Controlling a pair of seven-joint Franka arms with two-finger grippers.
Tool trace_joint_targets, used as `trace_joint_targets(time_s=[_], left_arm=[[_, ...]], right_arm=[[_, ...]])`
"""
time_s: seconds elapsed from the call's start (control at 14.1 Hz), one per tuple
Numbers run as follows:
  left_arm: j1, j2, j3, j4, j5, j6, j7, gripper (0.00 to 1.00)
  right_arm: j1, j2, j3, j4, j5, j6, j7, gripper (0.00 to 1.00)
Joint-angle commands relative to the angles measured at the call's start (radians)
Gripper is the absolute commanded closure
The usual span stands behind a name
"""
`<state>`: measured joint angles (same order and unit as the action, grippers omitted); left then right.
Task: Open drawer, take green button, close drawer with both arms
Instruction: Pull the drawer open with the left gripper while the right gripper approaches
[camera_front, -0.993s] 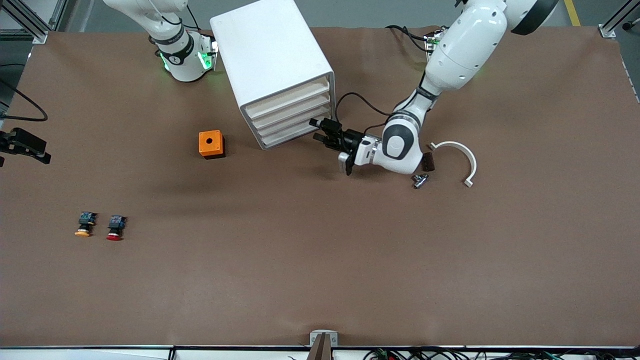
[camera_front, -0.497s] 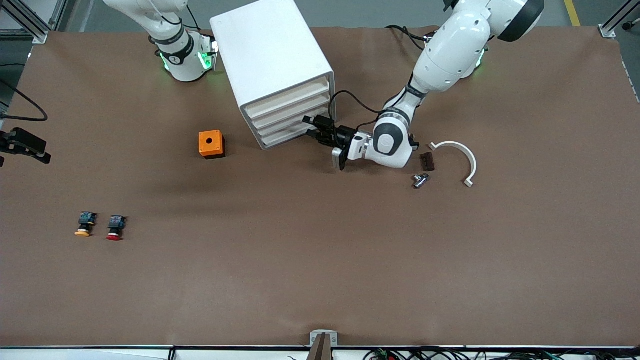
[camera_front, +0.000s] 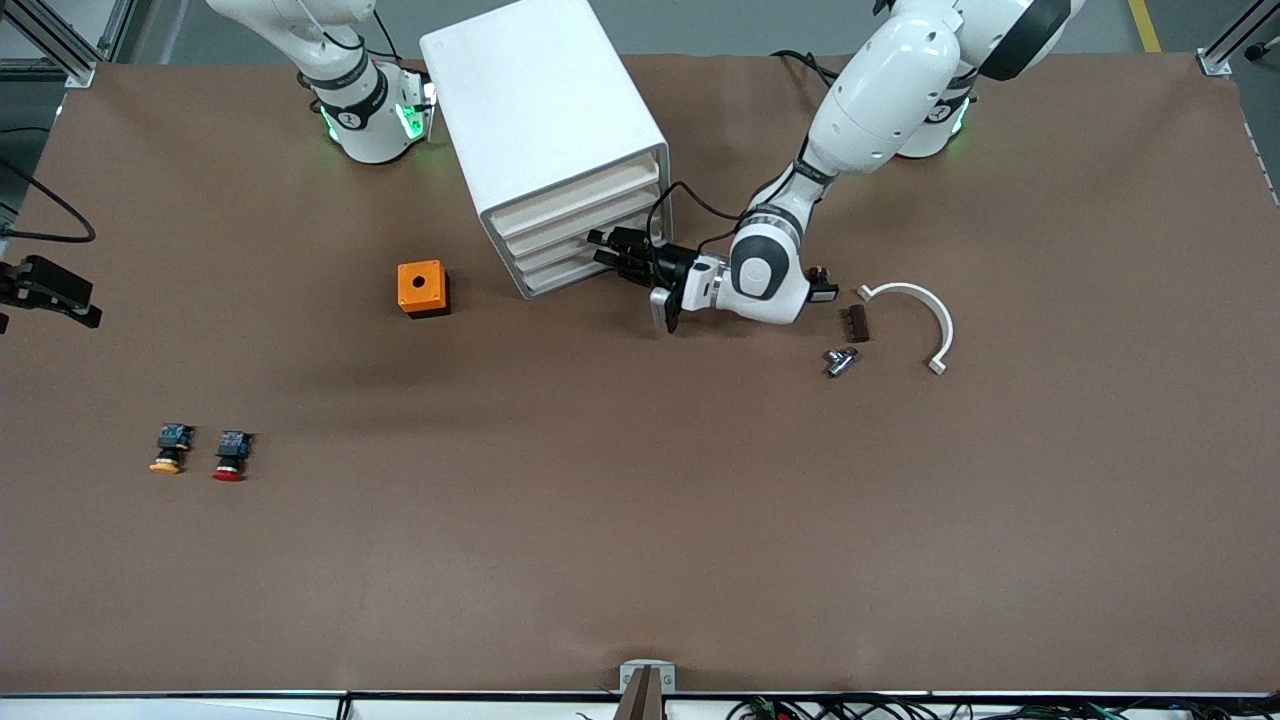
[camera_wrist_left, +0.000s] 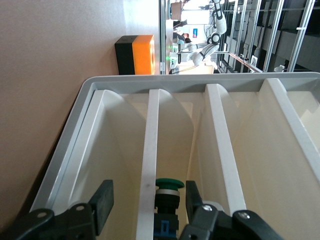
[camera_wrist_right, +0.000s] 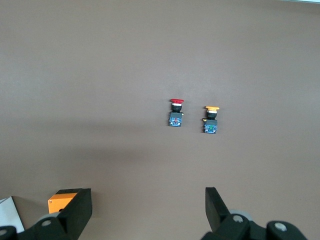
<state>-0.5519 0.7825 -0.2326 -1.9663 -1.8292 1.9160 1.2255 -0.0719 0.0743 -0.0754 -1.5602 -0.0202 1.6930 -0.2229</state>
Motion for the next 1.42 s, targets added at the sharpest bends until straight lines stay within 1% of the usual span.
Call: trace_joint_targets(time_s=[0.0,0.21,0.5,0.64,0.78,0.85,0.99,1.14,1.21,1.35], left_arm=[[-0.037,0.012,0.001,0.006,-0.053,0.014,0.040,0.40],[-0.049,0.012,0.001,0.007,-0.073,0.031,0.049,0.50],[-0.059,0.012,0.001,0.007,-0.088,0.049,0.052,0.66],[-0.062,0.011,0.001,0.007,-0.091,0.052,0.052,0.81],[-0.059,0.011,0.001,0.007,-0.091,0.052,0.051,0.91],[-0.053,0.011,0.001,0.010,-0.091,0.052,0.043,0.99],[-0.049,0.011,0.006,0.024,-0.091,0.055,0.034,1.00],[-0.039,0.012,0.012,0.040,-0.091,0.072,0.017,1.00],[-0.033,0.012,0.012,0.049,-0.090,0.081,0.005,1.00],[-0.016,0.012,0.016,0.069,-0.087,0.089,-0.018,1.00]], right_arm=[[0.001,0.001,0.002,0.012,-0.001,-0.003,0.004,0.00],[0.007,0.012,0.003,0.014,-0.001,0.000,0.004,0.00],[0.012,0.018,0.005,0.014,-0.001,0.002,0.005,0.00],[0.008,0.019,0.005,0.014,0.000,0.002,0.004,0.00],[0.006,0.021,0.005,0.014,0.003,0.001,-0.001,0.00],[0.012,0.021,0.005,0.012,0.003,-0.003,0.007,0.00],[0.017,0.021,0.006,0.014,0.016,-0.007,0.011,0.00],[0.058,0.019,0.006,0.012,0.016,-0.010,0.043,0.00],[0.067,0.021,0.009,0.006,0.019,-0.010,0.107,0.00],[0.157,0.019,0.009,0.006,0.000,-0.041,0.268,0.00]])
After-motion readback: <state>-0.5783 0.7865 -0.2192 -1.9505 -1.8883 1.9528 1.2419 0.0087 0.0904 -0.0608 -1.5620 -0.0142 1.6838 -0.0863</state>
